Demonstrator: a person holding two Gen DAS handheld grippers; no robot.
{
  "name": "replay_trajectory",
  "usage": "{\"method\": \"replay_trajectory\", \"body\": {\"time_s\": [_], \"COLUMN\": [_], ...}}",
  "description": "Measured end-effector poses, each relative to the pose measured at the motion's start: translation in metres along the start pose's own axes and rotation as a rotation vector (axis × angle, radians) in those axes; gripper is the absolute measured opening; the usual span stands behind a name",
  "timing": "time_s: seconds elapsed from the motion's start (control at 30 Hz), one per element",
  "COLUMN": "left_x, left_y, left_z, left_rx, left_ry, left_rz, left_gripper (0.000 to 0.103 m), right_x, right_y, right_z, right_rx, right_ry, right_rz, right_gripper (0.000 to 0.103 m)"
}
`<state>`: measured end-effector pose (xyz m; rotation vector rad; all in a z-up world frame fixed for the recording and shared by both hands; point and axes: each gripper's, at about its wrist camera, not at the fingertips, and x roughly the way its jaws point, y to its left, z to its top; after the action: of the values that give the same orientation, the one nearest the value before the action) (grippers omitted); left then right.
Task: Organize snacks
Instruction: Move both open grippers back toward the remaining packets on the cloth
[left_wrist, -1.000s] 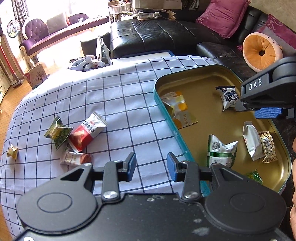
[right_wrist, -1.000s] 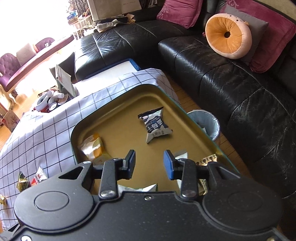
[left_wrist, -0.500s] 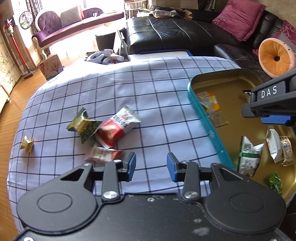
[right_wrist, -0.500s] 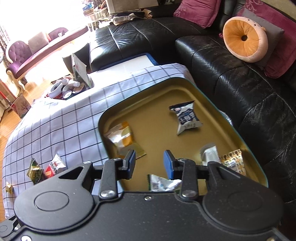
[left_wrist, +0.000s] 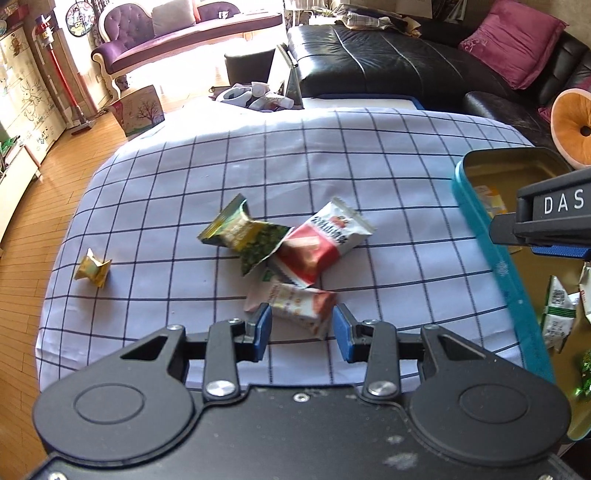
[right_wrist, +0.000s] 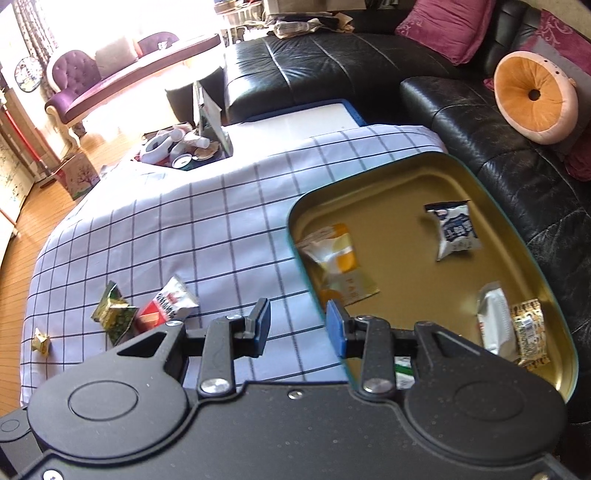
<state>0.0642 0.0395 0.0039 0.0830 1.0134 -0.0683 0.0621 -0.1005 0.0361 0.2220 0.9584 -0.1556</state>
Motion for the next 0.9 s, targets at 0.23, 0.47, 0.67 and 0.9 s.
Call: {"method": "replay_trajectory", "body": {"time_s": [0.23,0.47,0.67,0.9], "left_x": [0.010,0.026,0.028,0.028], "left_y": [0.026,0.063,0.085,0.102], "left_z": [-0.001,-0.002,-0.004,-0.008], "left_rx": [-0.034,-0.119,-0.151,-0.163], "left_ry": [0.023,0.072,0.081,0.078], "left_rz": [0.021,0.061,0.033,0.045], "left_gripper": [0.040,0.040,0.040,0.040], "right_x": [0.006,0.018,0.027,0.032], "right_y": [0.024,0.039,0.050,0.060], "right_z": [-0.003,-0.006,-0.007,-0.009], "right_rx": [-0.034,-0.036,-0.030,-0.022], "right_ry": [0.014,0.055,0.082,0.086], "right_rz": [0.019,0.050,0.072,0.084], "right_gripper": [0.045,0.045,0.046,0.046]}}
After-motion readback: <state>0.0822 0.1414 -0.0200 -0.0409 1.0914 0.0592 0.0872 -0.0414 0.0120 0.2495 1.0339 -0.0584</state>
